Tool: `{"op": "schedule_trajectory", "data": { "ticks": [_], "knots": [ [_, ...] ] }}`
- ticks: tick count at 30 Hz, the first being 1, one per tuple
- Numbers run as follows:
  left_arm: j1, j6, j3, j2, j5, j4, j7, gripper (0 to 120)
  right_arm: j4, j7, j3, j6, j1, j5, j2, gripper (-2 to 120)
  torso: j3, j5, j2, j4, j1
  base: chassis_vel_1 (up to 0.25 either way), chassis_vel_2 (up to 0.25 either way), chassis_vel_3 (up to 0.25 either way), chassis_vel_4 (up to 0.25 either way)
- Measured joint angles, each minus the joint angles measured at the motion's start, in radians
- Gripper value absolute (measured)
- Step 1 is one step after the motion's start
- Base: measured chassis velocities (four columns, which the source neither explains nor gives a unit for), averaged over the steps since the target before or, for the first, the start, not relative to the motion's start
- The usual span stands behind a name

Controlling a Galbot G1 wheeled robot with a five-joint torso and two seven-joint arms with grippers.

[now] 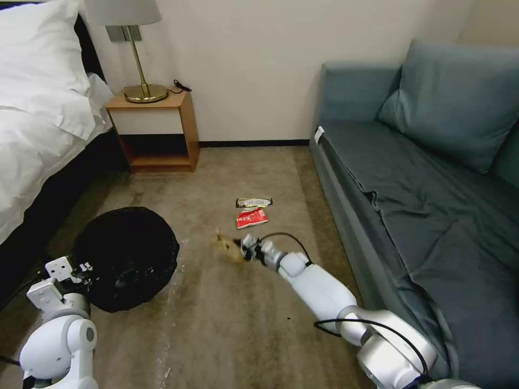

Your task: Pick up the trash bin, then pick up the garbage on the floor and place it into the trash bin.

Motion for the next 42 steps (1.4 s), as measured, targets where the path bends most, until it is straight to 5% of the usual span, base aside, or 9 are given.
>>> {"op": "schedule_trajectory", "data": {
  "ticks": [10,26,42],
  "knots": [
    [-0.025,0.014,0.012,0.002,0.001,-0.001,-0.006,1,0.221,0.094,-0.009,-0.029,0.029,0.189,-0.012,0,0.000,-0.0001,0.000,0.0000,0.000,0.000,0.000,0.000,0.000],
    [-0.036,0.017,0.019,-0.004,0.007,0.001,-0.011,1,0.731,0.301,-0.320,-0.128,-0.002,0.350,-0.035,0,0.000,-0.0002,0.000,0.0001,0.000,0.000,0.000,0.000,0.000],
    [-0.026,0.011,0.024,-0.028,0.022,-0.005,-0.009,1,0.687,0.301,-0.435,-0.129,-0.060,0.297,0.002,0,0.000,-0.0001,0.000,0.0002,0.000,0.000,0.000,0.000,0.000]
  ]
}}
